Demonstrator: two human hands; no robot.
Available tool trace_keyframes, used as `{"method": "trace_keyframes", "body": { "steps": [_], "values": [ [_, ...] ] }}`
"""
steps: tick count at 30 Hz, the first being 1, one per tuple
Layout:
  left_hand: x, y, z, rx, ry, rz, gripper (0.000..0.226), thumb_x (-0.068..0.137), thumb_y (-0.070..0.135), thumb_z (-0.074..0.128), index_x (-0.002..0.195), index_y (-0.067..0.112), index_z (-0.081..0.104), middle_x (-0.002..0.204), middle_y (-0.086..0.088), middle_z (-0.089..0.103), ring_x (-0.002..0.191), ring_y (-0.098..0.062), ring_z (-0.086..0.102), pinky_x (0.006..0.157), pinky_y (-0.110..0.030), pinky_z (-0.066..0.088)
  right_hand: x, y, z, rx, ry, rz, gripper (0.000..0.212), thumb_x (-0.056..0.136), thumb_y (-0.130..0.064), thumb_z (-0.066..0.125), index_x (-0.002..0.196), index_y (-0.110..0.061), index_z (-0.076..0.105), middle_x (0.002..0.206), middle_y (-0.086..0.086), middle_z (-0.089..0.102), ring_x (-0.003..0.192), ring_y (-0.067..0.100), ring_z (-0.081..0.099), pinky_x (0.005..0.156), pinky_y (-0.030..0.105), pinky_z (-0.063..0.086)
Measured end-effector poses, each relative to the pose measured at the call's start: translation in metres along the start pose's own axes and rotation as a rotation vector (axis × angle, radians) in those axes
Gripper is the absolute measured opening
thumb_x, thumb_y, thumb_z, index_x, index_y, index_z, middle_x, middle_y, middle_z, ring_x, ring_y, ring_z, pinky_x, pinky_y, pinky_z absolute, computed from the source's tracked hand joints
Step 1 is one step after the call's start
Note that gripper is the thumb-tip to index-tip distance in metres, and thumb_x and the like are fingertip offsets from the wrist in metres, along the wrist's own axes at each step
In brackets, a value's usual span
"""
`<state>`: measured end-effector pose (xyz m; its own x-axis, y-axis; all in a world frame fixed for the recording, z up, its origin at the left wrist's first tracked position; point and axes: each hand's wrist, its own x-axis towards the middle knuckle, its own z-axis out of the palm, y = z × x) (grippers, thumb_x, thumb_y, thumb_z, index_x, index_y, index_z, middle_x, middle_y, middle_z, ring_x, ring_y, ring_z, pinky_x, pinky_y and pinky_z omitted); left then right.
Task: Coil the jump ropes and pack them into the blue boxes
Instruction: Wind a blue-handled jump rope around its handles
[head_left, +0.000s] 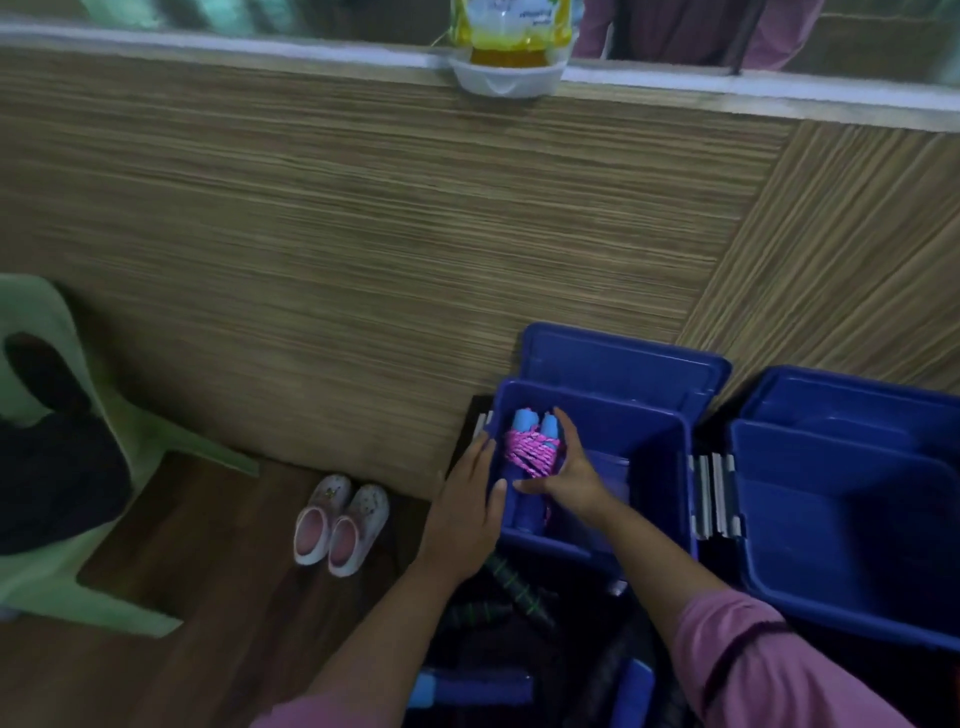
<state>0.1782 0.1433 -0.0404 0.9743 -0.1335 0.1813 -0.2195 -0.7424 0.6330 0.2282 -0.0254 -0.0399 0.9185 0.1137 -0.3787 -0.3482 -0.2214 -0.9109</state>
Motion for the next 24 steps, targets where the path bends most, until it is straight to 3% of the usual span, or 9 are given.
{"method": "trace_keyframes", "body": {
  "steps": [3,7,9,12,14,19,24],
  "values": [
    [-0.001,-0.003,0.000,0.053,-0.011,0.006,0.058,0.098,0.040,0.026,0.148,0.013,0.031,0.158,0.004,0.022,0.142,-0.005,0.021,0.116,-0.032,0.024,0.010,0.014,0.008,-0.079,-0.012,0.048,0.124,0.062,0.005,0.082,0.149,-0.031,0.002,0.141,0.003,0.040,0.120,0.020,0.049,0.104,0.045,0.043],
    [-0.001,-0.004,-0.001,0.114,-0.024,-0.005,0.057,0.097,0.040,0.028,0.147,0.012,0.034,0.157,0.002,0.025,0.141,-0.010,0.027,0.113,-0.038,0.030,0.021,0.027,0.013,-0.339,-0.018,0.101,0.127,0.069,-0.012,0.083,0.146,-0.032,-0.016,0.146,0.014,0.039,0.125,0.028,0.048,0.103,0.042,0.042],
    [0.000,-0.002,-0.003,0.160,-0.046,-0.015,0.059,0.097,0.043,0.024,0.148,0.014,0.032,0.158,0.003,0.023,0.140,-0.011,0.028,0.112,-0.039,0.029,0.026,0.022,0.012,-0.506,-0.034,0.118,0.131,0.068,-0.027,0.084,0.145,-0.030,-0.021,0.153,0.015,0.027,0.133,0.029,0.040,0.106,0.038,0.038],
    [-0.001,0.001,-0.006,0.214,-0.099,-0.059,0.063,0.096,0.048,0.016,0.150,0.018,0.026,0.159,0.007,0.016,0.141,-0.011,0.028,0.113,-0.049,0.026,0.028,0.015,0.008,-0.711,-0.067,0.167,0.124,0.072,-0.039,0.080,0.150,-0.024,-0.015,0.159,0.016,0.005,0.140,0.029,0.030,0.109,0.033,0.034],
    [-0.001,0.003,-0.008,0.241,-0.107,-0.065,0.063,0.096,0.049,0.016,0.149,0.018,0.029,0.159,0.007,0.018,0.139,-0.013,0.032,0.109,-0.056,0.029,0.024,0.014,0.008,-0.806,-0.053,0.147,0.119,0.074,-0.042,0.076,0.151,-0.023,-0.012,0.159,0.016,0.002,0.139,0.031,0.031,0.109,0.034,0.034],
    [-0.002,0.006,-0.015,0.253,-0.142,-0.043,0.068,0.094,0.054,0.015,0.146,0.015,0.038,0.159,0.003,0.022,0.135,-0.015,0.040,0.107,-0.058,0.031,0.000,0.006,0.010,-0.832,-0.054,0.060,0.107,0.076,-0.038,0.075,0.152,-0.022,0.001,0.154,0.015,0.019,0.128,0.033,0.044,0.102,0.030,0.038],
    [-0.009,0.019,-0.025,0.330,-0.235,-0.087,0.058,0.100,0.050,0.028,0.152,0.026,0.020,0.161,0.007,0.009,0.143,-0.010,0.024,0.115,-0.055,0.005,-0.032,-0.019,0.001,-0.786,-0.005,-0.020,0.056,0.085,-0.030,0.068,0.133,-0.011,0.046,0.130,0.013,0.055,0.115,0.029,0.054,0.082,0.022,0.035]
  ]
}}
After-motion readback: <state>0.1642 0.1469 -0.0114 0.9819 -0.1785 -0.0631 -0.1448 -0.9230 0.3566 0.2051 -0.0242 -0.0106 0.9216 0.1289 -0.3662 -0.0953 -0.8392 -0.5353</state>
